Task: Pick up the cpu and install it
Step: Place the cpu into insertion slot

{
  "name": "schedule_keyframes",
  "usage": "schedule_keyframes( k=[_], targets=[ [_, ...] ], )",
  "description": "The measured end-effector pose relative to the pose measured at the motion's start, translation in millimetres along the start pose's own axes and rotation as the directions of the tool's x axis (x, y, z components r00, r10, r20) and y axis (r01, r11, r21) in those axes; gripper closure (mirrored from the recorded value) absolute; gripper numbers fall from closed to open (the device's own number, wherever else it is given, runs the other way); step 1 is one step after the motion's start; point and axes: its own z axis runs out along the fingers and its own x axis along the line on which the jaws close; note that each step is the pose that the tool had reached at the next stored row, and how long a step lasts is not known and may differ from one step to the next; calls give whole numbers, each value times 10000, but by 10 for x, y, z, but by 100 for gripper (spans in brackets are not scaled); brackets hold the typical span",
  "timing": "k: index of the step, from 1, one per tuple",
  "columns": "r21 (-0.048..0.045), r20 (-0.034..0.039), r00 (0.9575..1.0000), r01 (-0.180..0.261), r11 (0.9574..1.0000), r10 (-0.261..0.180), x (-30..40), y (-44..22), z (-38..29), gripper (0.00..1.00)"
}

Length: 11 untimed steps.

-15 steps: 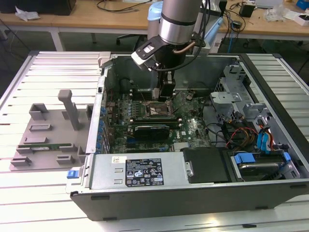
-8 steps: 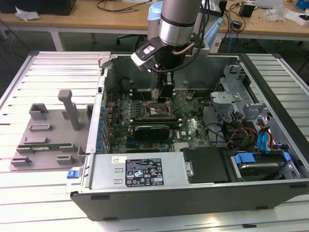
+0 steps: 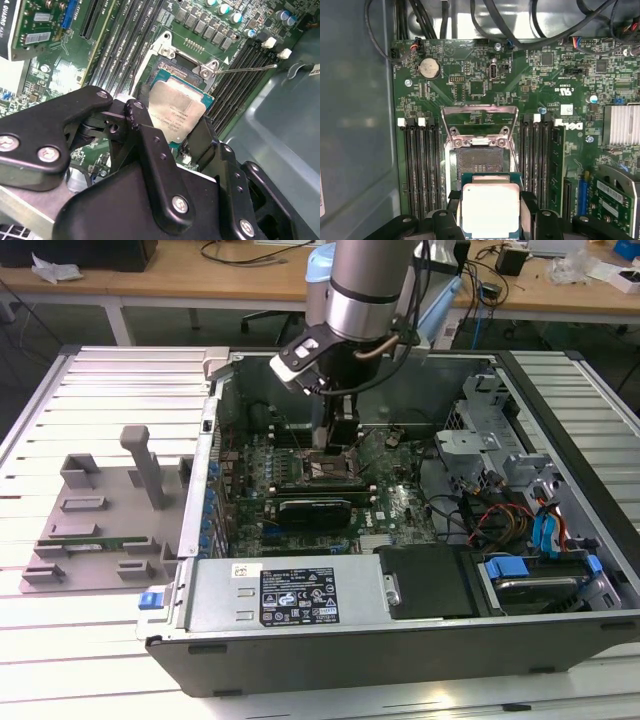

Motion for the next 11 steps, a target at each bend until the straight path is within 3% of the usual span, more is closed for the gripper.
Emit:
schedule_keyframes(
  k=[3,7,11],
  targets=[
    [-1,37,9999,131,9999,-131,27,2,35,45],
    [-1,150,9992,363,9993,-363,67,7,96,45],
    [-1,161,9991,384,9993,-384,78,17,210,45]
  ],
)
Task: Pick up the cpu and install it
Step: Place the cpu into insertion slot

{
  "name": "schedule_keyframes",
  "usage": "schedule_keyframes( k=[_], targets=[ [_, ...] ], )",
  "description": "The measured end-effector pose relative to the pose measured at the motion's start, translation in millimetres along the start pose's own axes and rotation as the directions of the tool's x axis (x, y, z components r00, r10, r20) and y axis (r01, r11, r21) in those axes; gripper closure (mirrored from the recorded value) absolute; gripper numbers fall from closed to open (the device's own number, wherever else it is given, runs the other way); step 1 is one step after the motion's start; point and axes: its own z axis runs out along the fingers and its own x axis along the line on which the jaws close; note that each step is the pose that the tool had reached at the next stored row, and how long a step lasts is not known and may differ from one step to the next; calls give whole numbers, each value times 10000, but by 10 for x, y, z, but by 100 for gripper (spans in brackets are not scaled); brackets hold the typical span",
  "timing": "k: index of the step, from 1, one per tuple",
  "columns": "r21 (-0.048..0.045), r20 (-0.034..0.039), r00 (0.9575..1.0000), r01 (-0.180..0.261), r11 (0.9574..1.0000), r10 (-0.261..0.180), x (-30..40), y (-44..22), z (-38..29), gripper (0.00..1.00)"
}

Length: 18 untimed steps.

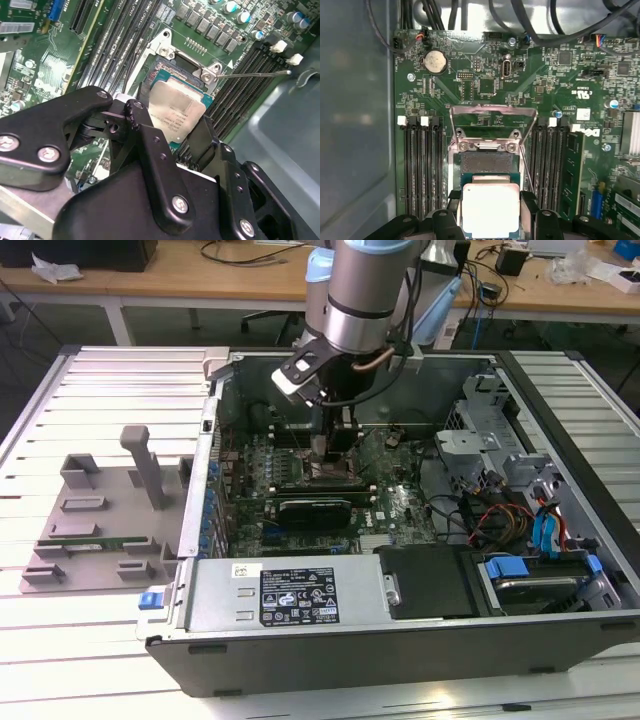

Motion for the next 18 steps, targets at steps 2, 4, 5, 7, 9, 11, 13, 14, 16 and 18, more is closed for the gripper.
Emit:
schedule_keyframes(
  k=[2,4,5,7,9,11,13,14,16,18],
  targets=[
    [0,0,10000,1,10000,-1,1,5,55,45],
    [2,0,10000,0,10000,0,3,10,111,45],
    [2,0,10000,-1,10000,1,4,12,130,45],
    [3,0,10000,2,10000,-2,5,25,200,45],
    [4,3,10000,1,10000,-1,5,33,238,45],
    [4,3,10000,0,10000,0,6,39,289,45],
    [3,2,10000,1,10000,-1,7,43,324,45],
    [3,3,10000,2,10000,-2,7,45,334,45],
    [4,3,10000,1,10000,-1,7,52,348,45],
    [4,3,10000,0,10000,0,7,54,359,45]
  ],
)
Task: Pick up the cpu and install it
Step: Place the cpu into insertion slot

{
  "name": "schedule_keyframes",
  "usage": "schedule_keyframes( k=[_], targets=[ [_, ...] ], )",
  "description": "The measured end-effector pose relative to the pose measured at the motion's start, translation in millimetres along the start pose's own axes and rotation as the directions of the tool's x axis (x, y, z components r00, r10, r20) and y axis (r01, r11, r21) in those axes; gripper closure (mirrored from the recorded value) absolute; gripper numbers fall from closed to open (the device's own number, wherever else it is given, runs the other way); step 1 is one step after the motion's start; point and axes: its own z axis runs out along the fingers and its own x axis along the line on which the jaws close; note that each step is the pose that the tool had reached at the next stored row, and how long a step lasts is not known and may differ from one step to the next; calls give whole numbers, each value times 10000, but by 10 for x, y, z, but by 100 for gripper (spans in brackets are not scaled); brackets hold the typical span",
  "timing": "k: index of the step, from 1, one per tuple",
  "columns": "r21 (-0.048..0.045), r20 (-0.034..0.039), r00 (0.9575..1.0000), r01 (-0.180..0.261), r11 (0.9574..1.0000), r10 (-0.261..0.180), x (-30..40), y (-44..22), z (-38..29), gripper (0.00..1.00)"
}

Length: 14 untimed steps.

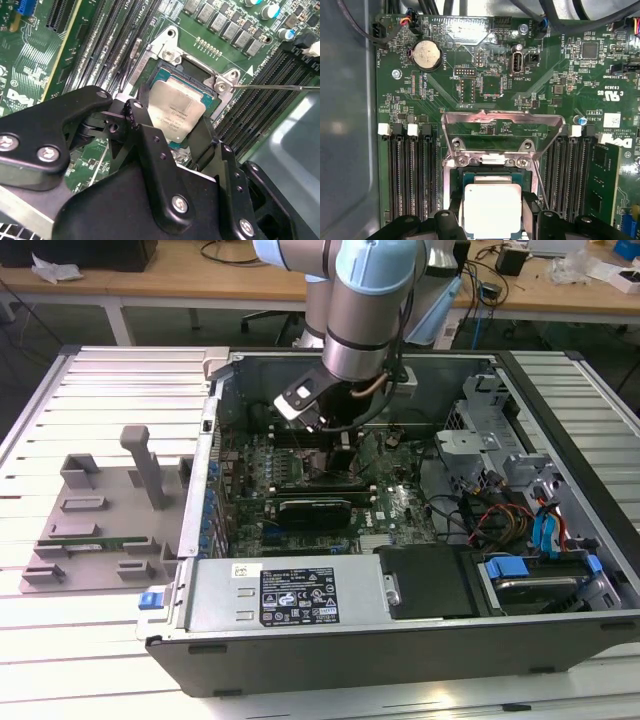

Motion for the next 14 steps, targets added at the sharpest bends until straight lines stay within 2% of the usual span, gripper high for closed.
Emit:
schedule_keyframes(
  k=[8,9,10,11,14],
  targets=[
    [0,2,10000,1,10000,-1,0,3,8,45],
    [0,0,10000,1,10000,-1,0,3,8,39],
    [0,0,10000,1,10000,-1,0,3,8,39],
    [0,1,10000,1,10000,-1,0,3,8,32],
    [0,1,10000,1,10000,-1,0,4,8,32]
  ],
)
